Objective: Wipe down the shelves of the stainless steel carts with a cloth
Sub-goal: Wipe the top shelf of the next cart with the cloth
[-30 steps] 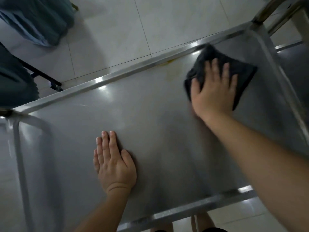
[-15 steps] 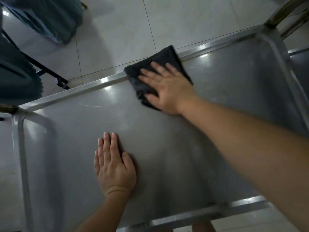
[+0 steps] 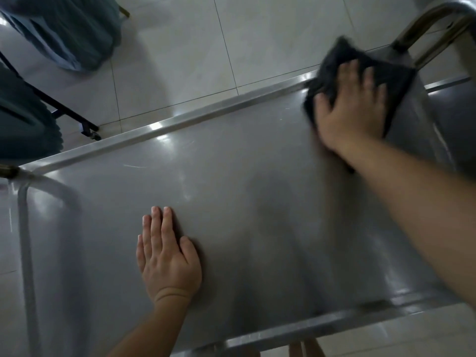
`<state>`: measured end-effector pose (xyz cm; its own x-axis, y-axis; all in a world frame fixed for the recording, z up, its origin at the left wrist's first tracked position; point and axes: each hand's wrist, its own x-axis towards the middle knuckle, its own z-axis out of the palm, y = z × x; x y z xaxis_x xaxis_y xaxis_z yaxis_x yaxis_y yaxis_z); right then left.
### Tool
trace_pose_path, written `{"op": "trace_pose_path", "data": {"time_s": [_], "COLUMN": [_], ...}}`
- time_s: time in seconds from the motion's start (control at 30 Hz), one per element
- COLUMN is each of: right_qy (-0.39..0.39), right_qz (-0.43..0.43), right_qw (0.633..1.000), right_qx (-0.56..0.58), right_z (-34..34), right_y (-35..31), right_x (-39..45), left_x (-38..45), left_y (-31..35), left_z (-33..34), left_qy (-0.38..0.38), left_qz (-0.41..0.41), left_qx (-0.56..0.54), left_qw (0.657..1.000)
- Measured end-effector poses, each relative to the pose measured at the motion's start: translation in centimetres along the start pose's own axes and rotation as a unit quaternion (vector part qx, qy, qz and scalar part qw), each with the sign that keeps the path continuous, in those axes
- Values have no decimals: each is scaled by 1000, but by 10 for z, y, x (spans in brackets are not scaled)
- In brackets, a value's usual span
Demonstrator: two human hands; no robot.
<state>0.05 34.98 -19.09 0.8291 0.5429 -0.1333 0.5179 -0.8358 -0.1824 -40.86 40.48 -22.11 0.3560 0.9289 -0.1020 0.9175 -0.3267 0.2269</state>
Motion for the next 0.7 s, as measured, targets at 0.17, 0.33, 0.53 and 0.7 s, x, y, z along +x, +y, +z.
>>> {"op": "trace_pose_path", "data": {"time_s": [0.17, 0.33, 0.53, 0.7], "right_qy": [-93, -124, -56, -31], "right_qz": [-342, -468, -229, -172], "right_qw": [935, 872, 971, 982], "right_qx": [-23, -75, -46, -67], "right_z": [39, 40, 1, -25], "right_y": [-122, -151, -36, 78], "right_x": [-81, -52, 44, 70], "left_x": [0, 1, 2, 2], "left_y": [-3, 1, 5, 2], "left_z": [0, 0, -4, -4], "left_qy": [14, 16, -5, -6], "left_qz": [8, 5, -1, 2], "left_qx": [1, -1, -7, -5], "left_qw": [1000, 1000, 1000, 1000]}}
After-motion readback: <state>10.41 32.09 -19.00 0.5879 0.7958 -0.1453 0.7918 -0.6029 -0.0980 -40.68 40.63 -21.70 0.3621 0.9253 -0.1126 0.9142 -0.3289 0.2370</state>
